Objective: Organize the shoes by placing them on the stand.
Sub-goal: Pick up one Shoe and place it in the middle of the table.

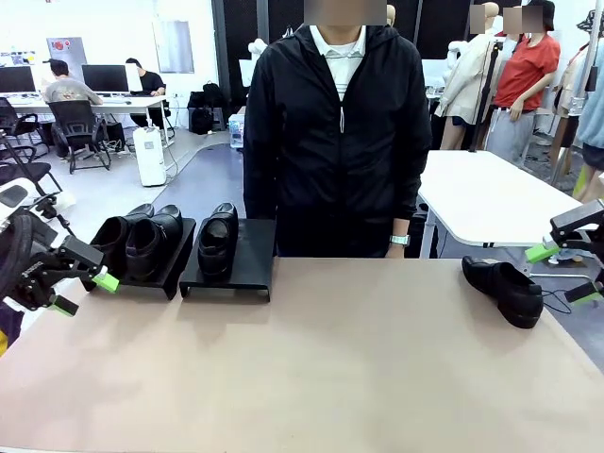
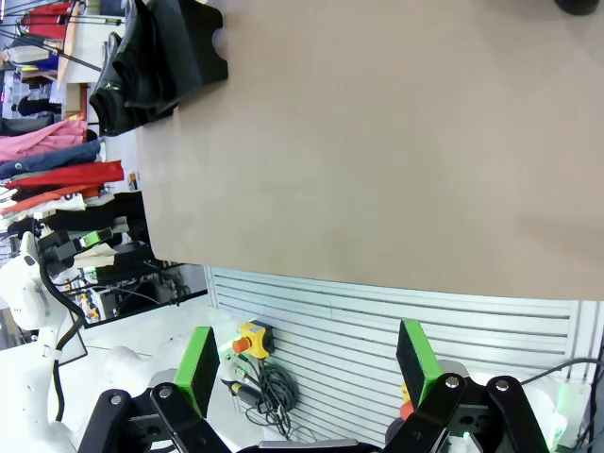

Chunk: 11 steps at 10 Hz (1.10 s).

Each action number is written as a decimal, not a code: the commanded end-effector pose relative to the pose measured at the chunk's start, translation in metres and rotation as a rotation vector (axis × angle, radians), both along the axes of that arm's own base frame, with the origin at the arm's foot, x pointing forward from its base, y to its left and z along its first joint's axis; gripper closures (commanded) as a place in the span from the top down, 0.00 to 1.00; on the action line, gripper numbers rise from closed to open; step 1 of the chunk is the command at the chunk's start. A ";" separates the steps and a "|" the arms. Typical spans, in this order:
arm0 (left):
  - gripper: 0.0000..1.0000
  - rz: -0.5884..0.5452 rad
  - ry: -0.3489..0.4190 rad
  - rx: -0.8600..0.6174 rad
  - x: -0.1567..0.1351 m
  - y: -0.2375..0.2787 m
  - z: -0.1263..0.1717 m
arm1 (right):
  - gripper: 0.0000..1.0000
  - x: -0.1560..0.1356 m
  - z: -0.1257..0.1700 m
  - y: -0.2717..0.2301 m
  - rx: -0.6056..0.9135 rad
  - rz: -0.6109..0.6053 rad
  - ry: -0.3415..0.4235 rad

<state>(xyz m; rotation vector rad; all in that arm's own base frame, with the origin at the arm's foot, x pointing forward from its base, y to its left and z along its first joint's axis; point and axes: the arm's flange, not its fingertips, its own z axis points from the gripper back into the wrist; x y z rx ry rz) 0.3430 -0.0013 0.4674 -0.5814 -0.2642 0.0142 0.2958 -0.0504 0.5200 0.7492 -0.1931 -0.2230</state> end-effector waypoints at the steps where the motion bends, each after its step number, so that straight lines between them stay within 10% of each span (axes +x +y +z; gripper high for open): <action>1: 1.00 -0.007 0.003 0.004 -0.004 0.003 0.000 | 1.00 0.034 0.004 0.022 -0.213 0.033 0.154; 5: 1.00 -0.007 0.003 0.004 -0.004 0.003 0.000 | 1.00 0.214 -0.034 0.025 -0.766 0.210 -0.037; 8: 1.00 -0.007 0.003 0.004 -0.004 0.003 0.000 | 1.00 0.234 -0.052 0.008 -0.535 0.409 0.057; 9: 1.00 -0.007 0.003 0.004 -0.004 0.003 0.000 | 1.00 0.242 -0.066 0.018 -0.774 0.274 -0.010; 11: 1.00 -0.007 0.003 0.004 -0.004 0.003 0.000 | 1.00 0.247 -0.072 0.003 -0.695 0.331 0.007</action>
